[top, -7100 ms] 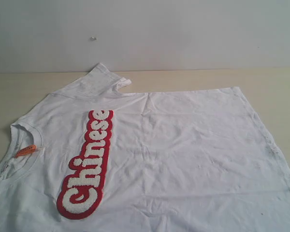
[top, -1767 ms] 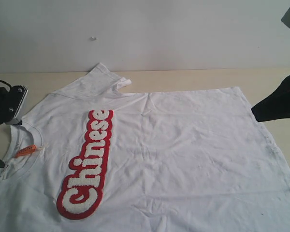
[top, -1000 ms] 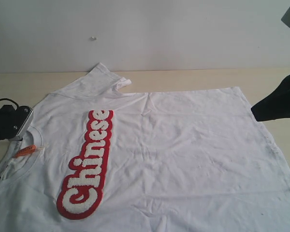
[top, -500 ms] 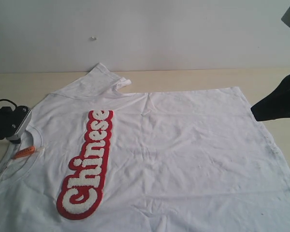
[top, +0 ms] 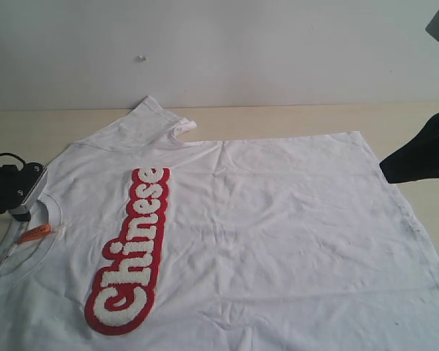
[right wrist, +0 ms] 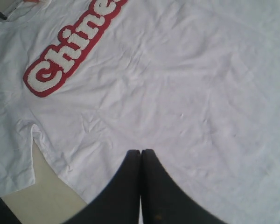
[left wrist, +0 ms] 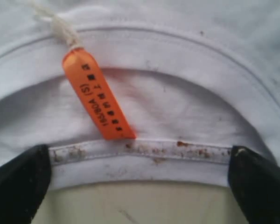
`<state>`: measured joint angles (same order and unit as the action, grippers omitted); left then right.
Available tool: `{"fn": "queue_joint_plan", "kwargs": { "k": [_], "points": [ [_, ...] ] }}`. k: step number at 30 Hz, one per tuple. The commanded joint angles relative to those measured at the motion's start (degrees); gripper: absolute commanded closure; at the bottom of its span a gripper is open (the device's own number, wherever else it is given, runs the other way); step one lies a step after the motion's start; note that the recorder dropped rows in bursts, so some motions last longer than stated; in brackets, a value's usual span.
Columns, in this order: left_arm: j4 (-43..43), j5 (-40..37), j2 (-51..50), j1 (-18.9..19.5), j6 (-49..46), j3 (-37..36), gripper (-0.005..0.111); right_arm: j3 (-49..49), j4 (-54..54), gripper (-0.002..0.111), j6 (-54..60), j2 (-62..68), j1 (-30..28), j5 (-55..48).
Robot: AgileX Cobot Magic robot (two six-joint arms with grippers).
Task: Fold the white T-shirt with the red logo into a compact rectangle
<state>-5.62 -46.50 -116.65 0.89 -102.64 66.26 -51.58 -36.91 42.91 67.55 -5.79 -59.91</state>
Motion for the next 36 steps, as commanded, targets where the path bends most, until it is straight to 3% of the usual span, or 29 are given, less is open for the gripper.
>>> {"fn": "queue_joint_plan", "kwargs": {
  "k": [1,28,29,32,33,35,36],
  "points": [
    [2.50,2.94,-2.91,0.24,-0.34,-1.66,0.003,-0.04,-0.47,0.108,0.55,0.17,-0.23,0.29],
    [2.19,2.92,-2.91,0.24,-0.46,-1.66,0.003,-0.20,-2.61,0.106,3.47,0.17,-0.23,3.88],
    [2.19,2.92,-2.91,0.24,-0.46,-1.66,0.003,-0.20,-3.91,0.102,5.46,0.17,-0.23,3.88],
    [2.19,2.92,-2.91,0.24,-0.46,-1.66,0.003,-0.20,-7.14,0.073,10.29,0.17,-0.23,2.26],
    [2.19,2.92,-2.91,0.24,-0.46,-1.66,0.003,-0.20,-7.24,0.057,10.54,0.17,-0.23,1.98],
    [2.19,2.92,-2.91,0.24,-0.46,-1.66,0.003,-0.20,-6.63,0.012,11.43,0.17,-0.23,1.87],
    [2.19,2.92,-2.91,0.24,-0.46,-1.66,0.003,-0.20,-6.20,0.005,12.37,0.17,-0.23,2.06]
  ]
}}
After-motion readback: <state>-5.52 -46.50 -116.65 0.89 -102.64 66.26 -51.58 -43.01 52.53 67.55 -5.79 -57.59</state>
